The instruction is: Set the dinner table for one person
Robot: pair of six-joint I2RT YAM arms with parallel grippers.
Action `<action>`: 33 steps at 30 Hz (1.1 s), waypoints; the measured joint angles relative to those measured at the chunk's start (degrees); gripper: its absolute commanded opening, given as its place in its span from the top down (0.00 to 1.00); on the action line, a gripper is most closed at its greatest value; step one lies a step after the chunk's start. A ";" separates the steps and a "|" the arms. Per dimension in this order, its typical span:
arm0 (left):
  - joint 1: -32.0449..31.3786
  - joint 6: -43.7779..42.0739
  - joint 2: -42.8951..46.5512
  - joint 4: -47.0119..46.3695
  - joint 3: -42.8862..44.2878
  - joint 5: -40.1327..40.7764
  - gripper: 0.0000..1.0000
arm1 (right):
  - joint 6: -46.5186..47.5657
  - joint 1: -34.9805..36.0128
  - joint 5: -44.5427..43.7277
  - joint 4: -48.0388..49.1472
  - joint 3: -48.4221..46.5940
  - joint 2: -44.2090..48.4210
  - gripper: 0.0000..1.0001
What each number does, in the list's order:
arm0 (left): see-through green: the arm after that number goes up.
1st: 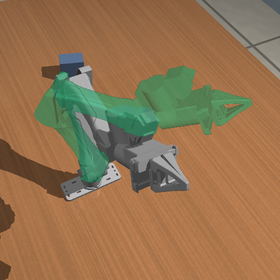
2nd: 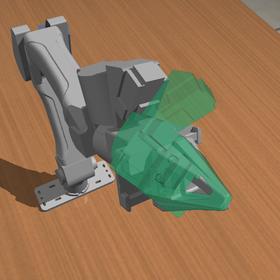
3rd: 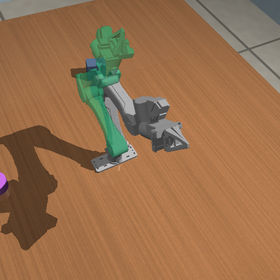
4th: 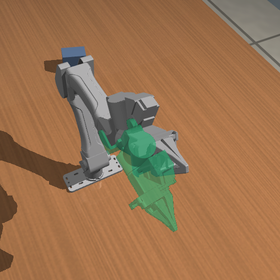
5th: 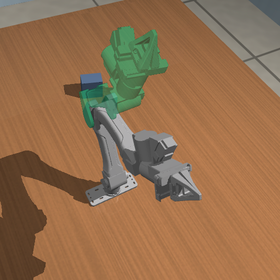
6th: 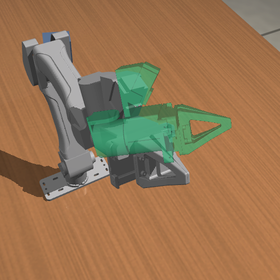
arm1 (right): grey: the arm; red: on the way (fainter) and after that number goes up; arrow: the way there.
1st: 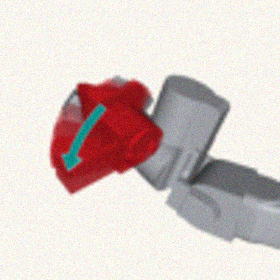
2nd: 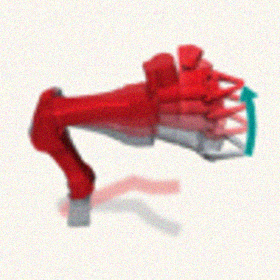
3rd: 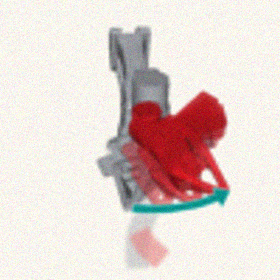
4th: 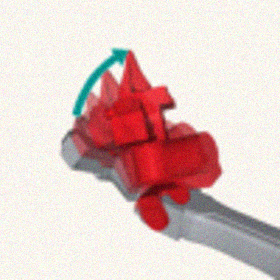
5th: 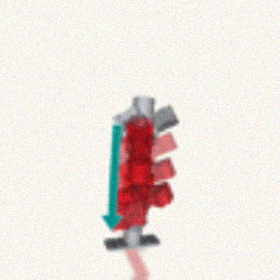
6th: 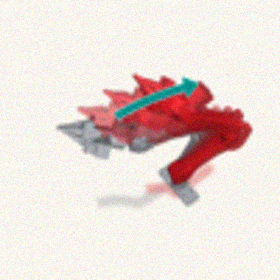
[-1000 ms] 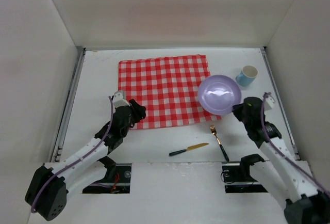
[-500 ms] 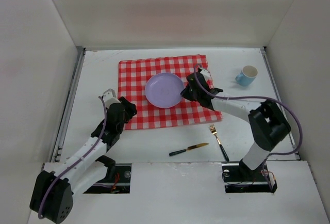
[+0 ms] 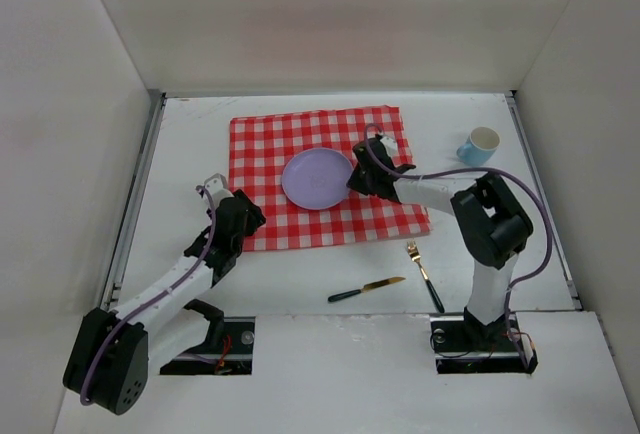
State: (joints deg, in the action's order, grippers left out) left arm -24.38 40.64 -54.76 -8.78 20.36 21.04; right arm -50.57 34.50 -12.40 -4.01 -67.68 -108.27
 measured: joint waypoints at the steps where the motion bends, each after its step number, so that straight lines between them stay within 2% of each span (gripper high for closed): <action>1: 0.09 -0.09 -0.33 -0.17 0.02 0.04 0.57 | -0.20 0.02 0.04 -0.17 0.00 -0.37 0.76; 6: 0.11 -0.59 -1.68 -0.39 0.31 0.11 0.57 | -0.42 0.02 -0.22 -0.44 0.00 -0.37 0.44; 10: 0.09 -1.22 -2.62 -0.57 1.51 0.15 0.57 | 0.96 -0.24 -0.92 -0.57 1.77 2.99 0.33; 13: -0.28 -1.44 -2.95 -1.27 2.05 0.22 0.60 | 3.17 -1.46 -1.57 -1.66 4.63 9.68 0.34; 14: -0.44 -1.53 -3.26 -1.62 2.23 0.24 0.62 | 4.02 -2.60 -2.01 -2.43 5.29 12.46 0.37; 16: -1.20 -1.79 -4.22 -2.64 2.62 0.24 0.68 | 6.01 -6.40 -3.10 -3.52 5.73 18.08 0.52; 18: -2.64 -2.34 -5.97 -4.22 3.32 0.15 0.73 | 8.13 -11.85 -4.70 -3.85 5.53 22.77 0.75; 19: -3.61 -2.78 -6.97 -5.42 3.67 0.09 0.73 | 9.01 -14.86 -5.73 -4.37 5.20 24.57 0.81; 20: -4.63 -3.19 -7.98 -6.64 3.98 -0.02 0.73 | 9.64 -17.75 -6.82 -5.05 4.70 25.79 0.84; 23: -7.61 -4.50 -10.19 -10.34 4.46 -0.26 0.73 | 11.32 -24.65 -10.23 -6.91 3.19 26.67 0.82; 25: -9.14 -5.29 -10.99 -12.20 4.46 -0.50 0.71 | 12.20 -26.64 -11.72 -8.17 2.89 25.73 0.70; 27: -10.21 -6.03 -11.23 -13.51 4.46 -0.72 0.70 | 12.83 -27.45 -13.07 -9.27 2.80 24.02 0.54; 28: -10.43 -6.38 -11.23 -14.16 4.46 -0.79 0.70 | 13.22 -27.82 -14.03 -9.79 2.80 22.86 0.50; 33: -10.40 -7.43 -11.23 -16.79 4.42 -0.85 0.69 | 14.14 -30.40 -16.26 -11.58 2.80 19.04 0.45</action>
State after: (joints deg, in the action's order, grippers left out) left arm -34.79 33.21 -66.00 -25.56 24.77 20.18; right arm -36.42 4.10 -28.67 -15.59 -64.88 -89.23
